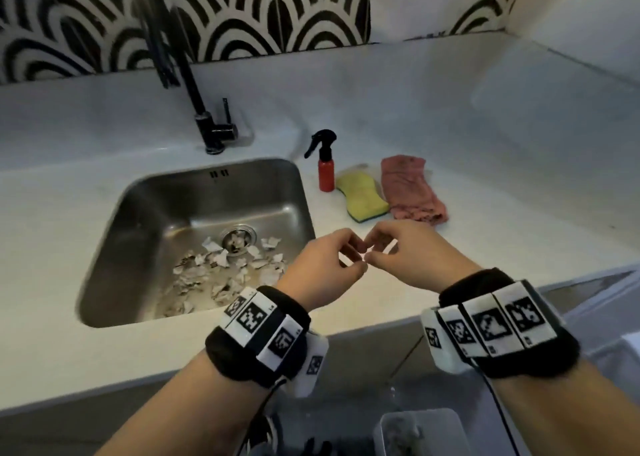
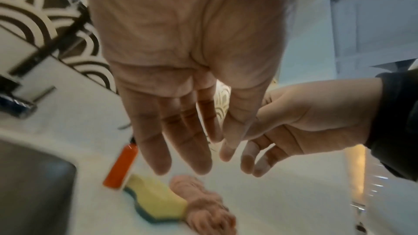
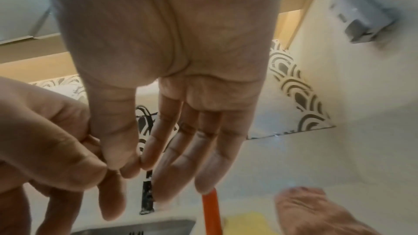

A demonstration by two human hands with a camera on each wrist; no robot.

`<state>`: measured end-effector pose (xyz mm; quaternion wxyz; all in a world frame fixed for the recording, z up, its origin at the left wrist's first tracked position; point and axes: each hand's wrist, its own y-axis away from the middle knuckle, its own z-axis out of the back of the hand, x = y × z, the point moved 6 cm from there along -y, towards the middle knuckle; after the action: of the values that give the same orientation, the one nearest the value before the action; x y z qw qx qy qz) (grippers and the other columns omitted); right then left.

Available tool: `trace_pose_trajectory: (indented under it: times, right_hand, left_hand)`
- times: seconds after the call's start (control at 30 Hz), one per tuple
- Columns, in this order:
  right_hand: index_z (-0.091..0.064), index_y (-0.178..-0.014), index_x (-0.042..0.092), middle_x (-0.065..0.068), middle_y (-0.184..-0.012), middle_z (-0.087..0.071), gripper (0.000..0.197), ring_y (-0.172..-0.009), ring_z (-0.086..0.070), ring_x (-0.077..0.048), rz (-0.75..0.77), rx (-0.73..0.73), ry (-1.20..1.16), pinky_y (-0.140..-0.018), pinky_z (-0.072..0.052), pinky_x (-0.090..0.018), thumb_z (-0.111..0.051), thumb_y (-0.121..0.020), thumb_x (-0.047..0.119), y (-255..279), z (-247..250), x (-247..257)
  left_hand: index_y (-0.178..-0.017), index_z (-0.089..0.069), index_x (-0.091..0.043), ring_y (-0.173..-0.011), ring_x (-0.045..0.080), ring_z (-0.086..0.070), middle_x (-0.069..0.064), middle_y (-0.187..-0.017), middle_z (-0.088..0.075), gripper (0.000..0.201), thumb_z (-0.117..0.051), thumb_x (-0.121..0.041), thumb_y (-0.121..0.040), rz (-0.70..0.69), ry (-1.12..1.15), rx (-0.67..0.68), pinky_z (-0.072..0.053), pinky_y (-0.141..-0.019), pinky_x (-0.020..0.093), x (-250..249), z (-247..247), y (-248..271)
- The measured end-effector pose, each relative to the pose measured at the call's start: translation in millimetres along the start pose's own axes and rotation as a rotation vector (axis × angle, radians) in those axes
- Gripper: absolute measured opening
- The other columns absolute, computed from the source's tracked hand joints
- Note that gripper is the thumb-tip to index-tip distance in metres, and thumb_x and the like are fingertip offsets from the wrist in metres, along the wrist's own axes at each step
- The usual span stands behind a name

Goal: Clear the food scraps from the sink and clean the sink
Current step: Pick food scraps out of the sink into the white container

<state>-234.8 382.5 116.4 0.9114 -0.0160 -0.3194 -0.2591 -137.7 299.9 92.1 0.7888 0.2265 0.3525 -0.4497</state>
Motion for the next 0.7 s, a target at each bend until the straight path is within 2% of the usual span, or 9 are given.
trace_pose_trajectory:
  times: [0.07, 0.17, 0.27, 0.4, 0.47, 0.57, 0.63, 0.7]
  right_hand:
    - [-0.066, -0.098, 0.025, 0.007, -0.093, -0.064, 0.014, -0.079, -0.057, -0.007, 0.056, 0.000, 0.007, -0.076, -0.046, -0.025, -0.065, -0.085, 0.028, -29, 2, 33]
    - [-0.066, -0.095, 0.024, 0.005, -0.095, -0.065, 0.011, -0.091, -0.060, -0.012, 0.129, 0.006, 0.023, -0.079, -0.045, -0.023, -0.065, -0.084, 0.026, -78, -7, 79]
    - [-0.068, -0.101, 0.018, 0.001, -0.104, -0.066, 0.017, -0.098, -0.060, -0.014, 0.172, 0.061, 0.082, -0.088, -0.048, -0.027, -0.064, -0.086, 0.023, -127, -31, 118]
    - [-0.067, -0.103, 0.016, 0.002, -0.098, -0.062, 0.018, -0.099, -0.060, -0.016, 0.152, 0.146, 0.120, -0.084, -0.046, -0.026, -0.064, -0.086, 0.019, -190, -77, 152]
    - [-0.067, -0.103, 0.016, -0.001, -0.102, -0.064, 0.017, -0.101, -0.060, -0.019, 0.122, 0.187, 0.129, -0.083, -0.046, -0.027, -0.064, -0.086, 0.019, -220, -106, 159]
    - [-0.066, -0.108, 0.015, 0.000, -0.109, -0.061, 0.022, -0.106, -0.058, -0.019, 0.065, 0.254, 0.143, -0.080, -0.040, -0.022, -0.063, -0.087, 0.020, -253, -155, 160]
    - [-0.066, -0.109, 0.015, 0.000, -0.113, -0.061, 0.024, -0.106, -0.058, -0.021, 0.028, 0.292, 0.154, -0.083, -0.045, -0.026, -0.063, -0.086, 0.020, -269, -186, 157]
    - [-0.067, -0.109, 0.012, -0.006, -0.116, -0.064, 0.023, -0.105, -0.060, -0.024, 0.015, 0.315, 0.156, -0.087, -0.048, -0.031, -0.062, -0.087, 0.017, -280, -214, 156]
  left_hand:
    - [-0.098, -0.060, -0.024, -0.075, 0.006, -0.060, -0.011, -0.092, -0.065, 0.012, -0.062, -0.026, -0.086, 0.022, -0.036, -0.050, -0.048, -0.068, 0.020, 12, 41, -6]
    - [-0.096, -0.063, -0.027, -0.074, 0.000, -0.057, -0.014, -0.089, -0.063, 0.009, -0.060, -0.027, -0.088, 0.060, -0.122, -0.060, -0.046, -0.063, 0.018, 43, 93, -19]
    - [-0.101, -0.066, -0.024, -0.079, 0.007, -0.060, -0.007, -0.096, -0.066, 0.015, -0.061, -0.024, -0.087, 0.129, -0.206, -0.045, -0.044, -0.071, 0.021, 87, 137, -37]
    - [-0.105, -0.066, -0.020, -0.088, 0.014, -0.062, -0.001, -0.101, -0.068, 0.019, -0.063, -0.020, -0.085, 0.256, -0.293, -0.024, -0.047, -0.078, 0.024, 163, 187, -64]
    - [-0.105, -0.065, -0.019, -0.095, 0.017, -0.062, 0.002, -0.105, -0.068, 0.020, -0.063, -0.020, -0.085, 0.321, -0.314, -0.003, -0.047, -0.083, 0.026, 204, 204, -77]
    - [-0.108, -0.065, -0.014, -0.106, 0.022, -0.060, 0.007, -0.115, -0.066, 0.024, -0.064, -0.019, -0.085, 0.397, -0.344, 0.060, -0.044, -0.088, 0.026, 258, 213, -88]
    - [-0.114, -0.063, -0.014, -0.112, 0.023, -0.057, 0.008, -0.121, -0.062, 0.029, -0.063, -0.022, -0.086, 0.448, -0.353, 0.097, -0.043, -0.091, 0.026, 292, 212, -94]
    - [-0.122, -0.059, -0.016, -0.118, 0.022, -0.054, 0.006, -0.128, -0.058, 0.035, -0.061, -0.026, -0.089, 0.491, -0.368, 0.123, -0.039, -0.095, 0.025, 322, 206, -97]
